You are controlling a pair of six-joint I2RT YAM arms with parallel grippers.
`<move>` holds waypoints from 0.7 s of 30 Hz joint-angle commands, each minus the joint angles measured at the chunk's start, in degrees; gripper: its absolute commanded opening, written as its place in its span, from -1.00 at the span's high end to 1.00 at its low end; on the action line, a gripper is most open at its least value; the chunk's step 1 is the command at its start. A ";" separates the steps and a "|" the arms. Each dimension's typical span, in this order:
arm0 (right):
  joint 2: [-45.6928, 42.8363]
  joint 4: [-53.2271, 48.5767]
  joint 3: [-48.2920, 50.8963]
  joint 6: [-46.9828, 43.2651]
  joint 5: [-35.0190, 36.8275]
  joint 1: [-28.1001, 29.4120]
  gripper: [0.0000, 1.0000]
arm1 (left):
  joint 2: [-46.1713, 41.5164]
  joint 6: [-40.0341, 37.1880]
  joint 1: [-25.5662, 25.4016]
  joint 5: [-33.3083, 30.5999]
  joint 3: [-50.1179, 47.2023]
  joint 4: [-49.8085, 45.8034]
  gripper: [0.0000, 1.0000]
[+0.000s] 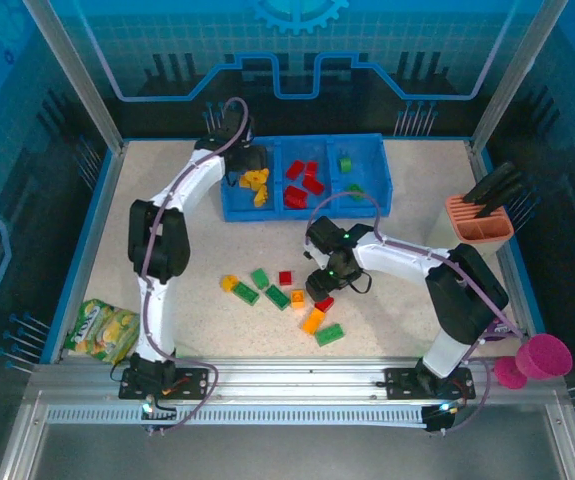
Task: Sort the legos into containers by color
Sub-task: Place the lego in the container, then pick up the lego from the center of the table.
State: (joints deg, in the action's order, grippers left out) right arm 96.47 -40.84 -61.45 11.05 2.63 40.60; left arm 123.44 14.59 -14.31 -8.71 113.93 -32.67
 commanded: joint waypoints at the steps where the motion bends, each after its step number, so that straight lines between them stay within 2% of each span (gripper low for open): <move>1: 0.12 -0.21 0.65 -0.75 0.62 0.74 -0.51 | -7.80 -1.19 0.15 1.83 -0.91 0.98 -0.35; 12: -0.15 -0.46 2.26 -1.29 -0.79 3.11 -0.53 | -18.31 -1.85 0.15 2.30 -8.35 2.90 -0.37; 21: -1.02 -2.23 5.33 1.31 -0.11 5.17 -0.52 | -22.42 -2.45 0.11 1.58 -13.17 3.79 -0.40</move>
State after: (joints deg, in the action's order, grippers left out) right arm 96.44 -40.56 -57.95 10.81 2.59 44.97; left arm 104.47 13.32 -14.31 -7.62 101.93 -30.09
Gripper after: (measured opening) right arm 0.761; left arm 0.696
